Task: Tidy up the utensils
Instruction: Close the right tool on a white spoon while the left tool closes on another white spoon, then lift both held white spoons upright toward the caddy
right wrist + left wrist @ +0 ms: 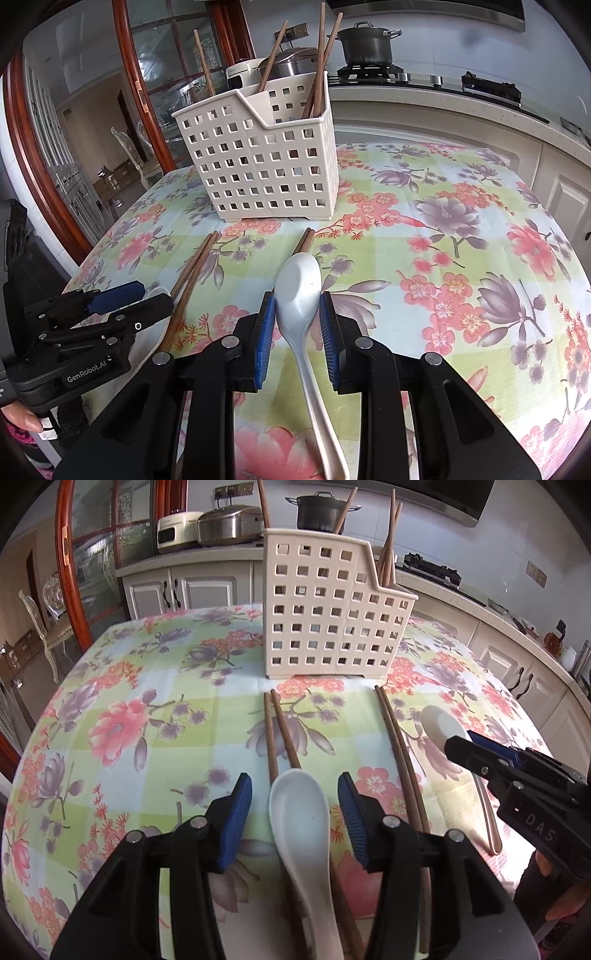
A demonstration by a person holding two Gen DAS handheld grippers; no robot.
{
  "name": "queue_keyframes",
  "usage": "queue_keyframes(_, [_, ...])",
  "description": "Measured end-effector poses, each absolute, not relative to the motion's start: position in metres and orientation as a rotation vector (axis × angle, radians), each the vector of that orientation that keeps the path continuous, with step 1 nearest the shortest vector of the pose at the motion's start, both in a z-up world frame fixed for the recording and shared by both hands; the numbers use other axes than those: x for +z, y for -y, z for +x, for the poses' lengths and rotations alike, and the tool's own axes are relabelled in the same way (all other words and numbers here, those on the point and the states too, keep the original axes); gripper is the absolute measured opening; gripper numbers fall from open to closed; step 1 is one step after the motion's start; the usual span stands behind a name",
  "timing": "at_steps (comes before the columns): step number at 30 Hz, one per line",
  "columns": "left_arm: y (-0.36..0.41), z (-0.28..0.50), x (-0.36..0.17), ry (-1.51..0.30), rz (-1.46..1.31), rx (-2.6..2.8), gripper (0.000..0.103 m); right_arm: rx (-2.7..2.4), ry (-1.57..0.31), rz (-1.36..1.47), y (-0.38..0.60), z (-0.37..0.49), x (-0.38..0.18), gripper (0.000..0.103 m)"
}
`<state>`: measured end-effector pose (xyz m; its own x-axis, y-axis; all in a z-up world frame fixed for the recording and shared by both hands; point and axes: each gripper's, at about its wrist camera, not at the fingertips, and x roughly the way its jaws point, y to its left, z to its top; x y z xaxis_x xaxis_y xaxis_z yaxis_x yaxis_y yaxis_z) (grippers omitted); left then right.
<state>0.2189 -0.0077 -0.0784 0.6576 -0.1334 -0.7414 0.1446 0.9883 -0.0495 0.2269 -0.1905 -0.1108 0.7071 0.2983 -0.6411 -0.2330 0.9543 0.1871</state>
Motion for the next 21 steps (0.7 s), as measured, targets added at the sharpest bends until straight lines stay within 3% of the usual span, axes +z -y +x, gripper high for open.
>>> queue_keyframes(1, [0.01, 0.22, -0.079, -0.842, 0.028, -0.157, 0.046, 0.295, -0.73, 0.095, 0.191, 0.227, -0.111, 0.024])
queue_keyframes(3, [0.015, 0.223, -0.081, -0.856, 0.047, -0.166, 0.033, 0.296, -0.73, 0.094, 0.19, 0.227, -0.112, 0.024])
queue_keyframes(9, [0.02, 0.227, -0.09, -0.876, 0.072, -0.164, 0.029, 0.295, -0.727, 0.092, 0.19, 0.226, -0.111, 0.024])
queue_keyframes(11, [0.021, 0.224, -0.087, -0.859, 0.083, -0.165, 0.006, 0.294, -0.723, 0.093, 0.191, 0.226, -0.11, 0.024])
queue_keyframes(21, [0.012, 0.22, -0.081, -0.844, 0.047, -0.18, 0.003, 0.295, -0.721, 0.095, 0.19, 0.226, -0.11, 0.024])
